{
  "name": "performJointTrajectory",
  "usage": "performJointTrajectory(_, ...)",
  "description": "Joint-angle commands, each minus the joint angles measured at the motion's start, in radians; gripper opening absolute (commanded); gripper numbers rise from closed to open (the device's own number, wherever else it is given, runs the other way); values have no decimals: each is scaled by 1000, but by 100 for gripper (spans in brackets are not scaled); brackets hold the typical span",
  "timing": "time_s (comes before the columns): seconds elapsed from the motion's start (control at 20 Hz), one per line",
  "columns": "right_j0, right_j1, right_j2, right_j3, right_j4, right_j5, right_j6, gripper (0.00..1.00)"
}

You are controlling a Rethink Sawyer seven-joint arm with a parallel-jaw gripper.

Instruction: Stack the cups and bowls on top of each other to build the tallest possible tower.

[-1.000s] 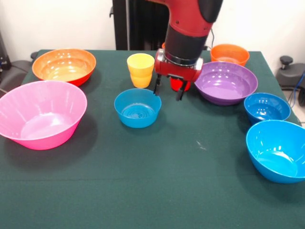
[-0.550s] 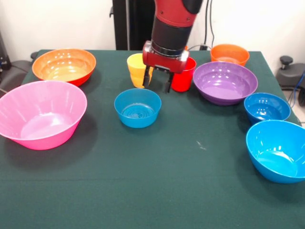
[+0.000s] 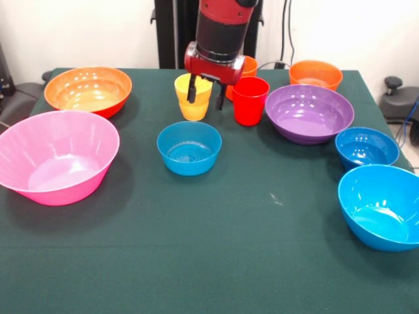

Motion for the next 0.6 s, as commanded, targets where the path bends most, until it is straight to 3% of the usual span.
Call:
performJointTrajectory(0.05, 37, -105, 114, 35, -42, 87, 54, 100)
performJointTrajectory(0.35, 29, -146, 118, 52, -48, 92, 39, 100)
performJointTrajectory(0.6, 61, -123, 62, 64, -50, 32, 93, 100)
